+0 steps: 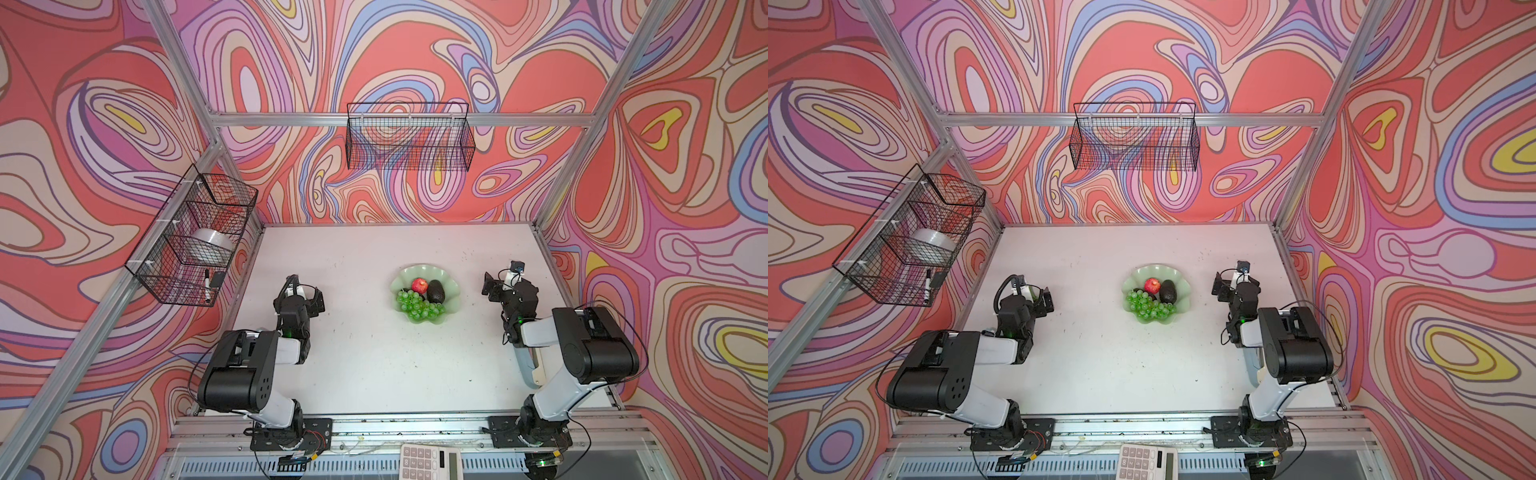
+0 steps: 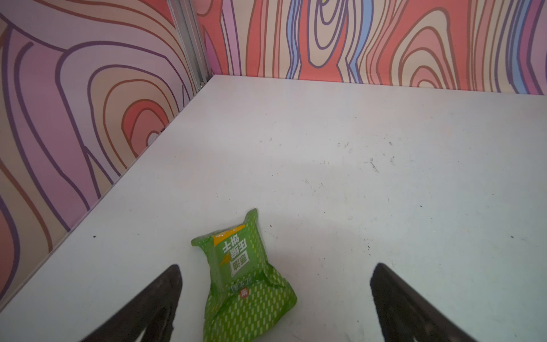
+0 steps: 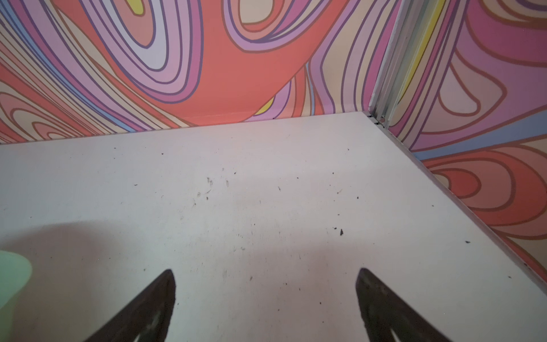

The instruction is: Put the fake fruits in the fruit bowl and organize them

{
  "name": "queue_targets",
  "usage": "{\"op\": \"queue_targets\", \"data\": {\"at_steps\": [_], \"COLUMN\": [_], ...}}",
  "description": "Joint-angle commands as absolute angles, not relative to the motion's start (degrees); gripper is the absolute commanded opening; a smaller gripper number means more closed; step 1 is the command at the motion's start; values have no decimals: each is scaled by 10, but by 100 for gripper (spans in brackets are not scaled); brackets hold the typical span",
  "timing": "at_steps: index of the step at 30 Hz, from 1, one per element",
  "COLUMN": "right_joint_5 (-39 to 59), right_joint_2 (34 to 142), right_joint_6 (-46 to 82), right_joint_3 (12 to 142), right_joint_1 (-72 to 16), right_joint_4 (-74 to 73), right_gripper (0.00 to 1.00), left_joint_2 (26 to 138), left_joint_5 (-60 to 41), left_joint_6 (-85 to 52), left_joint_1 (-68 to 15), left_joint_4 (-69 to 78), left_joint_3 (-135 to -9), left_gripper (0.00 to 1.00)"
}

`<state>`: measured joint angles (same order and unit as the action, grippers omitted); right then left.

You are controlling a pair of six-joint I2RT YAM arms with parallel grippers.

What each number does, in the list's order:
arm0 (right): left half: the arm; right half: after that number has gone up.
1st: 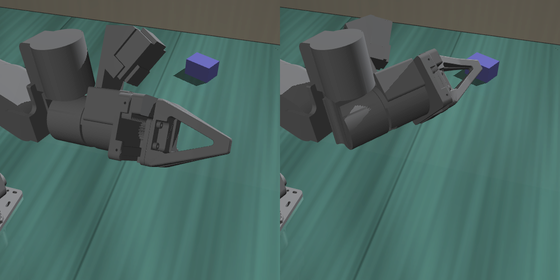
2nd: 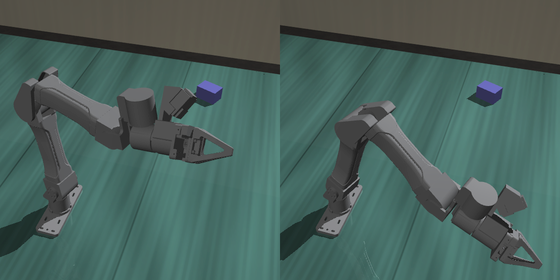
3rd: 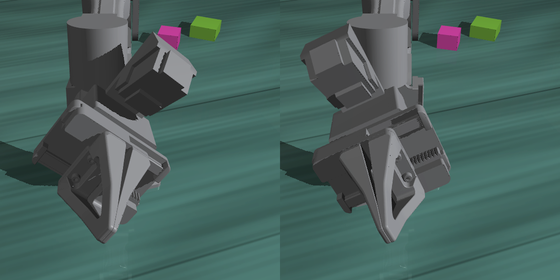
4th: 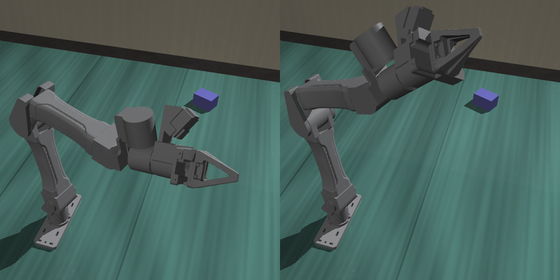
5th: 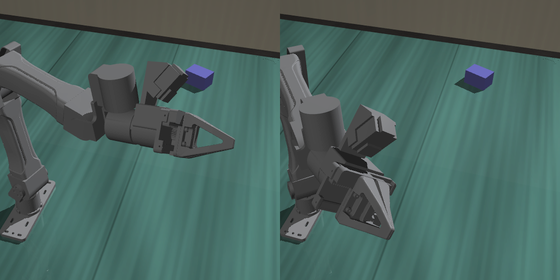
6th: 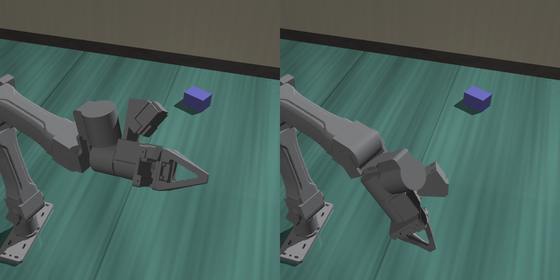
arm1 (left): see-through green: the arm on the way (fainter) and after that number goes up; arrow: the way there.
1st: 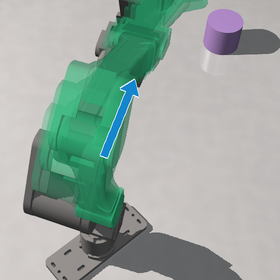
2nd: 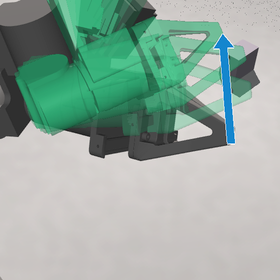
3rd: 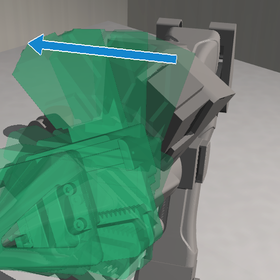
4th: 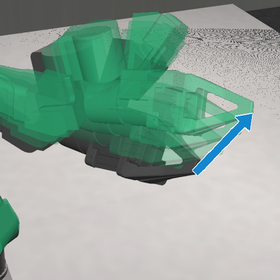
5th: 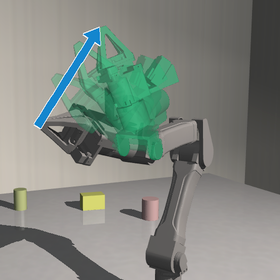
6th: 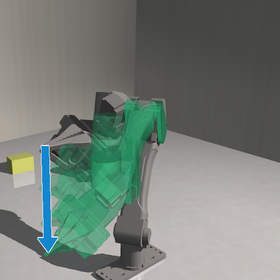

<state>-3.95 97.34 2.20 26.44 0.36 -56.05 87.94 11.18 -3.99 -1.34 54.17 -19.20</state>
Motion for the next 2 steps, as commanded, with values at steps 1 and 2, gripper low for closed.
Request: {"op": "queue_targets", "data": {"at_steps": [1, 2], "right_joint_5": [-31, -40], "right_joint_2": [979, 980], "right_joint_6": [16, 19], "right_joint_3": [265, 258], "right_joint_1": [4, 3], "right_joint_4": [-551, -567], "right_gripper": [98, 98], "left_joint_2": [884, 882], "left_joint_5": [92, 92], "left_joint_6": [-28, -28], "left_joint_1": [-11, -11], "left_joint_4": [531, 526], "left_joint_3": [-205, -205], "left_gripper": [100, 100]}}
